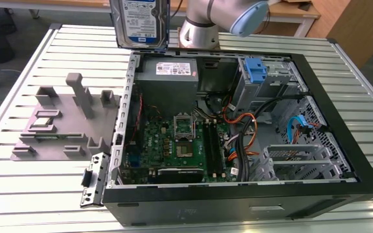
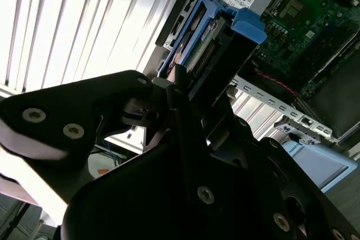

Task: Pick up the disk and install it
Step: 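Pick up the disk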

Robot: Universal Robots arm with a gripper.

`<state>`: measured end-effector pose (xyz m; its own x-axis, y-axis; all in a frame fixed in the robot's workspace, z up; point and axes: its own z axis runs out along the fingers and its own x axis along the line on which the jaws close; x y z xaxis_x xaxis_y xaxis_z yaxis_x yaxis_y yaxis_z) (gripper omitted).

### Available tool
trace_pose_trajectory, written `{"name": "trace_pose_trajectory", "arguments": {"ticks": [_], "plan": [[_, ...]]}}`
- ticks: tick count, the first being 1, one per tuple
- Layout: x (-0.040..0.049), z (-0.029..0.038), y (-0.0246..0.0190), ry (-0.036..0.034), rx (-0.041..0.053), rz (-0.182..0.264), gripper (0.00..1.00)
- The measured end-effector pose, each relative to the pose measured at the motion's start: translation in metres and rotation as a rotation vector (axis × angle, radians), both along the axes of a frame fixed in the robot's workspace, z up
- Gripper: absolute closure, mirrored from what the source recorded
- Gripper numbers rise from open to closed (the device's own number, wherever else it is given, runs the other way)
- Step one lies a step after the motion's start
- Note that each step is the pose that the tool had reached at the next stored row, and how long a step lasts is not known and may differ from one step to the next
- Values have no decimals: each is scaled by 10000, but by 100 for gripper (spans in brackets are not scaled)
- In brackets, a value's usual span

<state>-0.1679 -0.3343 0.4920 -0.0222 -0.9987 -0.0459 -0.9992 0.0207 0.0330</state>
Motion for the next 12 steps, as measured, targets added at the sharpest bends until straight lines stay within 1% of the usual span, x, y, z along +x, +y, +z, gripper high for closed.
{"name": "trace_pose_trajectory", "arguments": {"ticks": [12], "plan": [[197,0,0,0,0,0,65]]}}
